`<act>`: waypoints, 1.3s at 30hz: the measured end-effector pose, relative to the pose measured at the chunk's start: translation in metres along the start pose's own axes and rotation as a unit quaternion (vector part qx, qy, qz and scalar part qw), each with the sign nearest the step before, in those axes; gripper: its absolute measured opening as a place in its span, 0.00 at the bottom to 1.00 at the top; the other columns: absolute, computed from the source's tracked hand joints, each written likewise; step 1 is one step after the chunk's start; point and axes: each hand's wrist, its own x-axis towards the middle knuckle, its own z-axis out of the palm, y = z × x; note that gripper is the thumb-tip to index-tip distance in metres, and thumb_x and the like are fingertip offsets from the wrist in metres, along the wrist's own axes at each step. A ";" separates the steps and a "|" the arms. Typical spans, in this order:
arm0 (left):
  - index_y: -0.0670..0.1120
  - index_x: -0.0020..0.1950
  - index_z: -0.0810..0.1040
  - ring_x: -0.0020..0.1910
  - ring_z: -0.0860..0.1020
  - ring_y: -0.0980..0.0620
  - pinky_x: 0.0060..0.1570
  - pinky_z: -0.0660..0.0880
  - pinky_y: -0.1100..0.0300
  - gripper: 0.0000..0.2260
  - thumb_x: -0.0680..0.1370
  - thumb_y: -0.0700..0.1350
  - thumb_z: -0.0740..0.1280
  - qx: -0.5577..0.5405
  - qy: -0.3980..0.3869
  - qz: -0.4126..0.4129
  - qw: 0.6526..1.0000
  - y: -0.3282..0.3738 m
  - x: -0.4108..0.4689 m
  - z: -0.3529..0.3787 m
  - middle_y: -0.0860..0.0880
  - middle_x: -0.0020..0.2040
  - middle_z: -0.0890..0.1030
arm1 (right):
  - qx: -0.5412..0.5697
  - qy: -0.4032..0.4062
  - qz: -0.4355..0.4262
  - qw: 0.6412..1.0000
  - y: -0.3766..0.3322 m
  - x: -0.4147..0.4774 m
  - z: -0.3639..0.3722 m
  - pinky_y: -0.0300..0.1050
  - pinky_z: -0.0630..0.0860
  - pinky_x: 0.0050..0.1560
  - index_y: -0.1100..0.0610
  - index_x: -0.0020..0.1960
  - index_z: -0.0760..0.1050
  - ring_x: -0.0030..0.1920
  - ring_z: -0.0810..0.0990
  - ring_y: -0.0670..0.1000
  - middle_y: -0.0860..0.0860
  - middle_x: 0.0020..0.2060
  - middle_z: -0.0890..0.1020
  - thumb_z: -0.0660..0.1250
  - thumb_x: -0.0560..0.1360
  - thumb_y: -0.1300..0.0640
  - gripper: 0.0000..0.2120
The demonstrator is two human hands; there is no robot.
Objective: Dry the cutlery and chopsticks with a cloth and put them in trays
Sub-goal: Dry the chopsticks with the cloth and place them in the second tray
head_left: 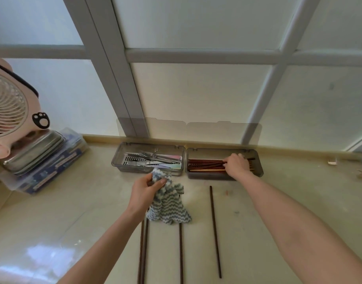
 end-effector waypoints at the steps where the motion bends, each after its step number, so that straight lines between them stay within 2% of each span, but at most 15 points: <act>1: 0.42 0.45 0.80 0.43 0.82 0.49 0.43 0.79 0.55 0.03 0.75 0.41 0.68 -0.003 0.002 -0.002 1.000 0.000 -0.001 0.000 0.44 0.43 0.84 | -0.037 0.007 0.007 0.999 0.000 0.001 0.001 0.51 0.69 0.64 0.53 0.65 0.75 0.67 0.66 0.58 0.54 0.63 0.75 0.59 0.80 0.56 0.15; 4: 0.40 0.46 0.80 0.43 0.82 0.49 0.41 0.78 0.59 0.04 0.75 0.40 0.69 -0.010 0.005 -0.002 1.000 0.003 -0.004 -0.001 0.45 0.43 0.84 | -0.079 0.040 0.005 0.996 0.004 0.003 0.008 0.51 0.67 0.64 0.53 0.63 0.74 0.66 0.67 0.59 0.54 0.62 0.74 0.59 0.79 0.60 0.15; 8: 0.40 0.45 0.80 0.42 0.82 0.51 0.38 0.78 0.63 0.02 0.74 0.39 0.69 -0.026 0.020 -0.003 0.999 0.005 -0.007 -0.007 0.45 0.42 0.84 | -0.033 0.049 -0.007 0.998 0.008 0.007 0.011 0.48 0.72 0.56 0.56 0.59 0.75 0.58 0.73 0.58 0.56 0.57 0.73 0.60 0.78 0.60 0.11; 15: 0.43 0.44 0.80 0.42 0.82 0.51 0.40 0.77 0.61 0.01 0.75 0.39 0.69 -0.037 0.030 -0.011 0.999 0.005 -0.009 -0.011 0.47 0.42 0.84 | -0.005 0.110 0.013 0.994 0.012 0.009 0.002 0.50 0.74 0.48 0.58 0.58 0.74 0.57 0.72 0.59 0.58 0.56 0.73 0.59 0.77 0.65 0.11; 17: 0.43 0.44 0.80 0.42 0.82 0.52 0.40 0.77 0.62 0.01 0.74 0.39 0.69 -0.042 0.029 -0.011 0.999 0.005 -0.009 -0.009 0.47 0.41 0.84 | 0.020 0.088 0.036 0.995 0.013 0.010 0.001 0.51 0.75 0.51 0.58 0.62 0.74 0.60 0.70 0.59 0.59 0.58 0.71 0.60 0.77 0.64 0.14; 21: 0.42 0.46 0.80 0.41 0.82 0.52 0.38 0.77 0.63 0.02 0.75 0.39 0.68 -0.049 0.015 -0.015 0.999 0.005 -0.010 -0.007 0.48 0.41 0.84 | 0.113 -0.012 -0.028 0.993 0.011 0.009 0.007 0.51 0.73 0.61 0.53 0.72 0.65 0.66 0.69 0.57 0.56 0.67 0.68 0.65 0.77 0.59 0.25; 23: 0.42 0.46 0.80 0.41 0.82 0.52 0.38 0.77 0.62 0.03 0.75 0.40 0.68 -0.057 0.013 -0.018 0.998 0.006 -0.009 -0.006 0.47 0.41 0.84 | 0.135 -0.065 -0.047 0.988 0.011 0.002 0.009 0.53 0.68 0.67 0.52 0.74 0.63 0.68 0.68 0.57 0.56 0.70 0.68 0.62 0.79 0.52 0.24; 25: 0.43 0.45 0.81 0.41 0.82 0.52 0.38 0.77 0.62 0.03 0.75 0.40 0.68 -0.064 0.016 -0.024 0.998 0.005 -0.010 -0.006 0.48 0.40 0.84 | 0.070 -0.080 -0.055 0.993 0.014 -0.005 0.010 0.55 0.63 0.68 0.50 0.74 0.62 0.70 0.66 0.57 0.53 0.72 0.66 0.55 0.81 0.47 0.22; 27: 0.43 0.45 0.81 0.40 0.82 0.53 0.36 0.76 0.64 0.03 0.76 0.40 0.67 -0.068 0.016 -0.027 0.997 0.005 -0.011 -0.005 0.49 0.40 0.84 | 0.007 -0.036 -0.039 0.999 0.014 -0.014 0.010 0.55 0.60 0.69 0.49 0.76 0.59 0.72 0.62 0.57 0.50 0.75 0.60 0.50 0.82 0.45 0.23; 29: 0.43 0.46 0.80 0.38 0.82 0.55 0.34 0.76 0.66 0.03 0.76 0.39 0.67 -0.071 0.014 -0.024 0.997 0.006 -0.011 -0.005 0.50 0.40 0.84 | 0.033 0.084 -0.013 0.996 0.009 -0.026 0.008 0.54 0.62 0.67 0.52 0.74 0.63 0.70 0.65 0.57 0.52 0.74 0.64 0.52 0.82 0.47 0.21; 31: 0.42 0.48 0.80 0.39 0.81 0.55 0.34 0.76 0.66 0.04 0.76 0.40 0.67 -0.070 0.010 -0.018 0.997 0.007 -0.013 -0.005 0.50 0.40 0.83 | 0.104 0.218 -0.023 0.970 -0.001 -0.044 0.009 0.53 0.68 0.60 0.55 0.67 0.72 0.62 0.73 0.57 0.55 0.64 0.75 0.58 0.80 0.55 0.16; 33: 0.42 0.50 0.79 0.41 0.81 0.54 0.36 0.76 0.64 0.05 0.77 0.40 0.66 -0.071 0.013 -0.013 0.997 0.007 -0.014 -0.006 0.49 0.42 0.83 | 0.127 0.277 -0.069 0.950 -0.012 -0.065 0.015 0.49 0.71 0.51 0.57 0.57 0.78 0.52 0.77 0.56 0.55 0.52 0.79 0.64 0.76 0.59 0.10; 34: 0.42 0.51 0.79 0.42 0.80 0.53 0.37 0.75 0.62 0.06 0.77 0.41 0.65 -0.076 0.022 -0.011 0.997 0.007 -0.015 -0.006 0.49 0.42 0.82 | 0.134 0.271 -0.080 0.950 -0.017 -0.076 0.021 0.47 0.70 0.48 0.56 0.52 0.78 0.49 0.77 0.55 0.53 0.47 0.80 0.65 0.75 0.59 0.07; 36: 0.42 0.52 0.78 0.42 0.79 0.53 0.39 0.75 0.60 0.07 0.78 0.42 0.65 -0.093 0.058 -0.001 0.994 0.007 -0.014 -0.007 0.48 0.43 0.82 | 0.156 0.175 -0.033 0.972 -0.032 -0.098 0.033 0.44 0.71 0.45 0.55 0.50 0.75 0.47 0.78 0.54 0.52 0.46 0.80 0.63 0.77 0.54 0.06; 39: 0.42 0.52 0.77 0.45 0.79 0.51 0.43 0.75 0.59 0.07 0.79 0.43 0.63 -0.115 0.121 0.016 0.986 0.007 -0.015 -0.008 0.47 0.45 0.81 | 0.126 -0.001 0.089 0.988 -0.053 -0.120 0.057 0.46 0.73 0.49 0.57 0.62 0.70 0.55 0.78 0.57 0.55 0.58 0.76 0.62 0.77 0.49 0.17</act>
